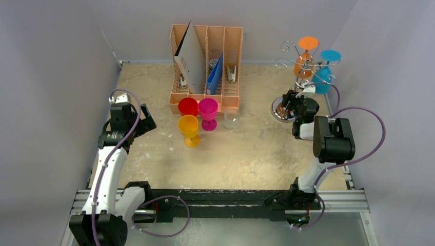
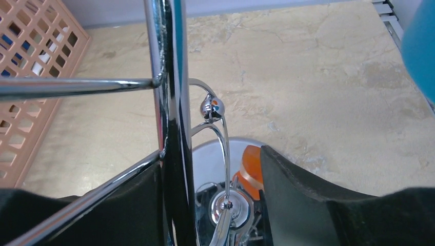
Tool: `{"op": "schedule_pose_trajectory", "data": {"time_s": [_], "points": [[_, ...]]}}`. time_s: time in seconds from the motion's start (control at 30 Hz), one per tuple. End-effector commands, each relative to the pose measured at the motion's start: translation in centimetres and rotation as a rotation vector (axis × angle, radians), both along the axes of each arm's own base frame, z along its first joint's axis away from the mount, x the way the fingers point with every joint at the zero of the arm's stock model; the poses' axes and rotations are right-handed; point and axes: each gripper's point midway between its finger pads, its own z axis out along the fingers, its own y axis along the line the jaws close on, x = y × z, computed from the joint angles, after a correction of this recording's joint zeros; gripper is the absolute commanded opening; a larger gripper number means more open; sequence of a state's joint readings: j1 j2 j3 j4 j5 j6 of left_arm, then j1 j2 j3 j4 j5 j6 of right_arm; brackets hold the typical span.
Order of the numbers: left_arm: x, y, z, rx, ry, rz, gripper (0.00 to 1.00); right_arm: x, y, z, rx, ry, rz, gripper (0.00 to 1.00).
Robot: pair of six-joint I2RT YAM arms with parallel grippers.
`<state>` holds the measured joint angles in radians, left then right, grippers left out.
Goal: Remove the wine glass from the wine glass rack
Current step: Move the wine rack to the center of the board.
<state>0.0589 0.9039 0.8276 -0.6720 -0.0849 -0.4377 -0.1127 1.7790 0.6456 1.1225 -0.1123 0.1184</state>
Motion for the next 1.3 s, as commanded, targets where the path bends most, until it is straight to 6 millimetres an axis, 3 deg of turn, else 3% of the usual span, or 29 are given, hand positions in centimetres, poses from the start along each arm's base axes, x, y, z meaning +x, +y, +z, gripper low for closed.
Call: {"op": "schedule_pose_trajectory", "data": {"time_s": [0.0, 0.23, 0.5, 0.83, 0.97, 1.27], "points": [[0.9, 0.1, 1.3, -0.007, -0.049, 0.008, 0.99, 0.3, 1.0, 1.5, -0.052, -0.074, 0.062, 0.59], [0.9, 0.1, 1.3, -0.005, -0.05, 0.007, 0.99, 0.1, 1.7, 0.9, -0.016, -0.063, 0.085, 0.41], [0.9, 0.1, 1.3, -0.009, -0.051, 0.004, 0.99, -0.2, 2.5, 0.9, -0.012, -0.064, 0.094, 0.33], [0.9, 0.0, 1.2, -0.009, -0.049, 0.003, 0.99, -0.4, 3.2, 2.8, 0.052, -0.103, 0.105, 0.12], [0.8, 0.1, 1.2, -0.008, -0.048, 0.006, 0.99, -0.3, 2.6, 3.5, 0.053, -0.115, 0.072, 0.01], [0.9, 0.0, 1.3, -0.01, -0.051, 0.003, 0.98, -1.6, 2.0, 4.4, -0.002, -0.089, 0.053, 0.0]]}}
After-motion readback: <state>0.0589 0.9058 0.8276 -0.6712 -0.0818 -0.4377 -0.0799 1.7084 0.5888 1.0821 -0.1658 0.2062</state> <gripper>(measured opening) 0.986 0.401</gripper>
